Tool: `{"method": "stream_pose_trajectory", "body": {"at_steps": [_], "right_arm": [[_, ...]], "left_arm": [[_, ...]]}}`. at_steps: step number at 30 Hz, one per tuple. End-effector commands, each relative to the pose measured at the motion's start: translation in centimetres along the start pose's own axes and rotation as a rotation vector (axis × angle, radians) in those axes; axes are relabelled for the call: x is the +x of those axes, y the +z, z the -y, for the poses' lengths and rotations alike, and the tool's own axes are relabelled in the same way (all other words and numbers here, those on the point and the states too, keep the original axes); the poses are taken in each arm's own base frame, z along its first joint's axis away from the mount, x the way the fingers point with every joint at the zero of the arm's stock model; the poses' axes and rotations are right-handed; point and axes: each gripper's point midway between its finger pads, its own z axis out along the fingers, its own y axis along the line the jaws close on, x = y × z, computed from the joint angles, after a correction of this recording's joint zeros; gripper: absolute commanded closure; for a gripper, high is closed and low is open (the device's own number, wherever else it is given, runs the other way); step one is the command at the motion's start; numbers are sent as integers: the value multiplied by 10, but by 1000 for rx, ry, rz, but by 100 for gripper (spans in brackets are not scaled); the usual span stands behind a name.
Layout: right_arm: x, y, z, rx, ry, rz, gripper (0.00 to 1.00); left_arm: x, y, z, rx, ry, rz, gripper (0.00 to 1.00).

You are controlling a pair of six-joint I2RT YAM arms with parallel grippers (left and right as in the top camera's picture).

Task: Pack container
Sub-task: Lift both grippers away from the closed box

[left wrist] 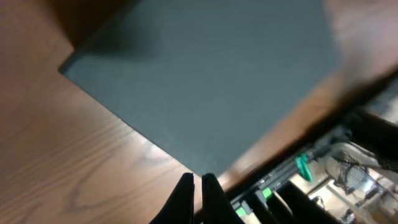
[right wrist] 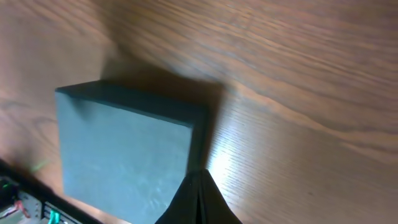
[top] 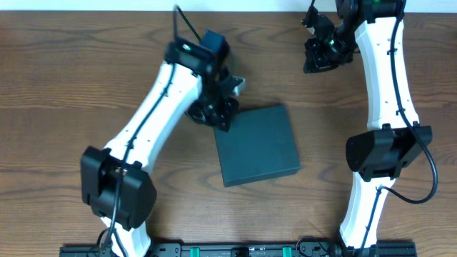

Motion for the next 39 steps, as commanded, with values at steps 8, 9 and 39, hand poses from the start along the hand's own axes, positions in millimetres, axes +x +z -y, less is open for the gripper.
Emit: {"method": "stream_pose_trajectory", "body": {"at_steps": [8, 9, 39], "right_arm": [[1, -15, 6, 60, 37, 26, 96], [2, -15, 6, 61, 37, 24, 95], [-94, -55, 71, 434, 86, 442, 13]], "left_arm": [[18, 88, -26, -174, -154, -35, 94], [20, 93, -27, -175, -156, -38, 94], [-43, -207, -133, -598, -256, 789, 2]]}}
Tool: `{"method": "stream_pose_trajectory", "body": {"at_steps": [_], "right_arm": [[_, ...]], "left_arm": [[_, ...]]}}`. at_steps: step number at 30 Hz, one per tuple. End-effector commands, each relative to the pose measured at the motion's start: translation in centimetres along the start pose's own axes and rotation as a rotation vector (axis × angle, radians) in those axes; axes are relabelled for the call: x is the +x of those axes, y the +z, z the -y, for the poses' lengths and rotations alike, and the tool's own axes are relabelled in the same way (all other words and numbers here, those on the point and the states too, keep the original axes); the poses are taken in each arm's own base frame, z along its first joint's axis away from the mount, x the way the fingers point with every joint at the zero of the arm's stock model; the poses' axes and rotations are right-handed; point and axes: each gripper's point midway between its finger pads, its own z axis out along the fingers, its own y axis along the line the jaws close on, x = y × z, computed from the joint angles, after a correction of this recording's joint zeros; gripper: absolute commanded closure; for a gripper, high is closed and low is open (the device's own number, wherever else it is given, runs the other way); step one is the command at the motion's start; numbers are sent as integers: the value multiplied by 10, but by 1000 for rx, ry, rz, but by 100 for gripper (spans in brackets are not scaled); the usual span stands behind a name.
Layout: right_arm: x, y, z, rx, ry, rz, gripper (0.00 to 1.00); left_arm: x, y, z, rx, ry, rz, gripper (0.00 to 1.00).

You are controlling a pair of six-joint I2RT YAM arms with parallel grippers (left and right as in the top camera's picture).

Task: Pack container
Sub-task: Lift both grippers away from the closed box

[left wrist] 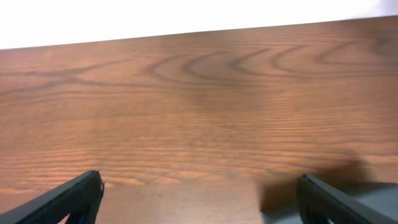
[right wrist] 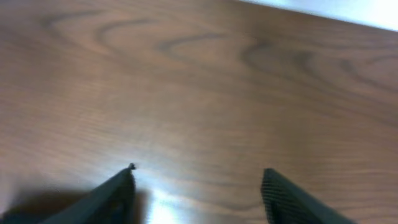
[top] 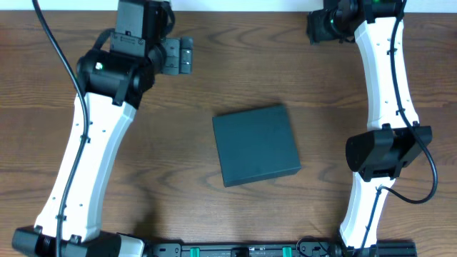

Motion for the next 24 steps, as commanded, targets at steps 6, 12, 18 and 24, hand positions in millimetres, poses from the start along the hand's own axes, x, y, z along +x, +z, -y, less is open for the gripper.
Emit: {"method": "stream_pose_trajectory", "body": {"at_steps": [6, 12, 18, 24], "right_arm": [[-19, -20, 22, 129, 28, 87, 1], [-19, -20, 22, 129, 28, 87, 1], [-19, -20, 22, 129, 27, 87, 1], [-19, -20, 22, 129, 28, 87, 1]], "left_arm": [[7, 14, -43, -98, -33, -40, 2], [8, 14, -43, -99, -34, -47, 2], [9, 14, -43, -99, -34, -48, 1], [8, 14, -43, -99, -34, -47, 1]]}}
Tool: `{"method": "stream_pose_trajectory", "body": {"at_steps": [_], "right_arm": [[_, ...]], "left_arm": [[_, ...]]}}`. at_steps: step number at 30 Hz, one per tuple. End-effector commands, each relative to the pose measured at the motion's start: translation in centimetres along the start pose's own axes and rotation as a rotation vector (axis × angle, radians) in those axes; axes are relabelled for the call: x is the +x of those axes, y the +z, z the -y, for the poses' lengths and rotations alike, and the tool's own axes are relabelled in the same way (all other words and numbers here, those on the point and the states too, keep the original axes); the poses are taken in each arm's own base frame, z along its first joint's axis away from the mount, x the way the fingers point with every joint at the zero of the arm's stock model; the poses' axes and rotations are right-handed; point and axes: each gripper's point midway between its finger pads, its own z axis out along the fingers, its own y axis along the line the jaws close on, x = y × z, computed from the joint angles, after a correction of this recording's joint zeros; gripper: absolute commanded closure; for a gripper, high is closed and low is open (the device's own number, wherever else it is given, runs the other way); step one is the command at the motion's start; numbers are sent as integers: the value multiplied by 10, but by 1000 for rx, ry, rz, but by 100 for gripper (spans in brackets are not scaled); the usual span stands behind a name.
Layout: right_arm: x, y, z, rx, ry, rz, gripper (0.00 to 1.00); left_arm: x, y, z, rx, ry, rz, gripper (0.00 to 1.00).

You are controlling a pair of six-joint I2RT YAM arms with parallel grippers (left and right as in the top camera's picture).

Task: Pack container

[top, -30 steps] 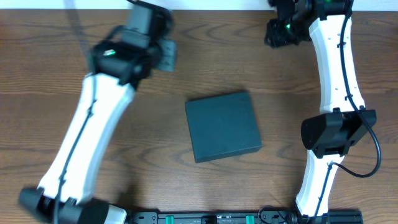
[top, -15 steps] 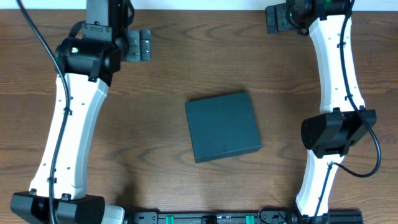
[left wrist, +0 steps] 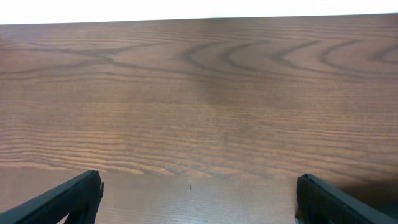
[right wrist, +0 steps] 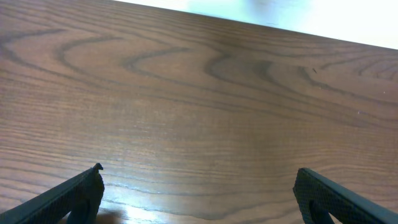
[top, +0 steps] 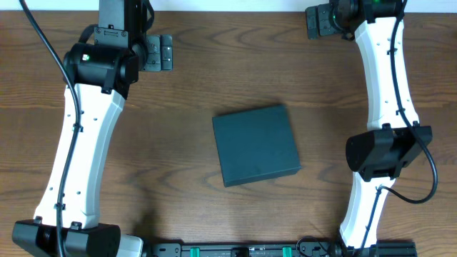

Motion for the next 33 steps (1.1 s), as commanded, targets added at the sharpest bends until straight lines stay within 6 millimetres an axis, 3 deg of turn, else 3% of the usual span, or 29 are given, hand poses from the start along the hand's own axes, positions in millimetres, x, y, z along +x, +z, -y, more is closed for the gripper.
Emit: {"method": "stream_pose_trajectory", "body": {"at_steps": [1, 7, 10, 11, 18, 22, 26, 30, 33], "right_arm": [[-10, -18, 4, 16, 23, 45, 1], [-8, -19, 4, 16, 23, 40, 1], [-11, -45, 3, 13, 19, 70, 1], [-12, -61, 0, 9, 15, 89, 1], [-21, -230, -26, -49, -26, 393, 1], [-4, -326, -34, -97, -43, 578, 1], [25, -405, -22, -117, -29, 742, 1], [56, -457, -2, -91, -4, 850, 1], [83, -482, 12, -60, 22, 895, 1]], "left_arm": [[0, 0, -2, -12, 7, -1, 1], [0, 0, -2, -12, 6, -1, 2], [0, 0, -2, -12, 6, -1, 1], [1, 0, -2, -12, 7, -1, 1], [1, 0, -2, -12, 7, -1, 1], [1, 0, -2, -12, 6, -1, 2], [0, 0, -2, -12, 7, -1, 1], [1, 0, -2, -12, 7, -2, 1], [1, 0, -2, -12, 7, -2, 2]]}}
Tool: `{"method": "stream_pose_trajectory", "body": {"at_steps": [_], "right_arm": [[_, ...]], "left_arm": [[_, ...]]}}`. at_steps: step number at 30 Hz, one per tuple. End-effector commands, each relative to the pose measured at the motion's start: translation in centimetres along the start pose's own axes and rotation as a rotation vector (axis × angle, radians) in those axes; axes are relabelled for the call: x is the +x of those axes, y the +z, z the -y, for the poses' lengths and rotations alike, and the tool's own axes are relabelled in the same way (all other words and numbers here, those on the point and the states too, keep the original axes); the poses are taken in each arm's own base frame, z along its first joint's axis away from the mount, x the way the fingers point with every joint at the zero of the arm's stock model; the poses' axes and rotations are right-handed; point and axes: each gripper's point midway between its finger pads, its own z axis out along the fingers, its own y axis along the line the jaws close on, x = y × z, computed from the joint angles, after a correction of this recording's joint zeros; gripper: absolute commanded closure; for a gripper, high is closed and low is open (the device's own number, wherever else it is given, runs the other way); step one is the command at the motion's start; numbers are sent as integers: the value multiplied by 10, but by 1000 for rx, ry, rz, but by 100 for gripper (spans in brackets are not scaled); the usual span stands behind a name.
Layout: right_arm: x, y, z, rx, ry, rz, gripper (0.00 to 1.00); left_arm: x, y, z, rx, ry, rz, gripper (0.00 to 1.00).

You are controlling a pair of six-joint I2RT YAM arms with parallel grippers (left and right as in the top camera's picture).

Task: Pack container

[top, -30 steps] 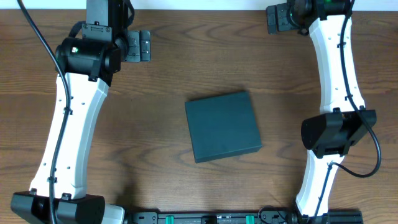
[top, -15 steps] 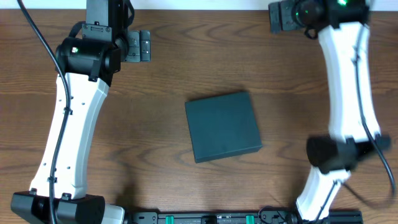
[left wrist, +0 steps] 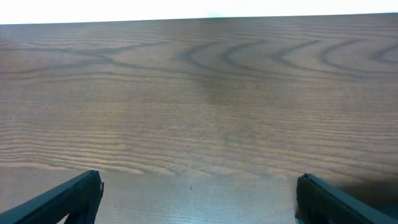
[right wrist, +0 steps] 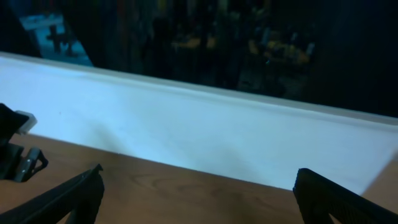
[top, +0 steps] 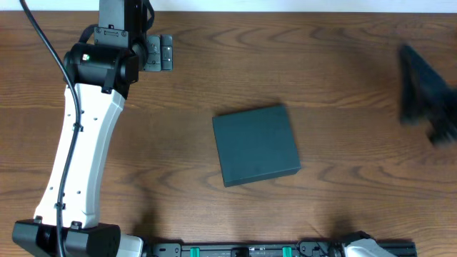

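A flat dark grey-green box (top: 257, 145), lid closed, lies in the middle of the wooden table (top: 343, 64). My left gripper (top: 158, 53) stands open at the back left, well away from the box. In the left wrist view the left gripper (left wrist: 199, 199) has only bare wood between its wide-apart fingers (left wrist: 68, 199). My right arm shows as a dark blur (top: 425, 93) at the right edge. The right gripper (right wrist: 199, 199) is open and empty, facing the table's far edge and a white wall.
A white wall (right wrist: 205, 137) runs behind the table's far edge, with a dark room above it. Part of the left arm (right wrist: 18, 158) shows at the left of the right wrist view. The right arm's base (top: 364, 246) sits at the front edge.
The right arm has left the back right corner and is now a blur at the right edge. Its camera now looks past the table at the wall. The left arm and box have not moved.
First my left gripper was shut at the box's far left corner and the right one was shut near the back right. Then both were open at the back corners, away from the box. The box has stayed put, and now the right arm has moved away.
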Motion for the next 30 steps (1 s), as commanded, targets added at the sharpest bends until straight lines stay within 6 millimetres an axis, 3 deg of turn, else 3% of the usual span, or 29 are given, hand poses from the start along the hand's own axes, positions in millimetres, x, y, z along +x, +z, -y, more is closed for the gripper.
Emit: {"method": "stream_pose_trajectory", "body": {"at_steps": [1, 5, 10, 22, 30], "right_arm": [[9, -17, 14, 67, 11, -7, 1], [26, -32, 28, 149, 18, 7, 1], [65, -23, 31, 179, 25, 44, 1], [186, 13, 26, 179, 75, 294, 1], [276, 36, 32, 205, 203, 275, 1]], "left_arm": [[1, 0, -2, -12, 7, -1, 2], [0, 0, -2, -12, 6, 0, 1], [0, 0, -2, -12, 6, 0, 2], [0, 0, -2, -12, 6, 0, 1], [0, 0, -2, -12, 6, 0, 2]]}}
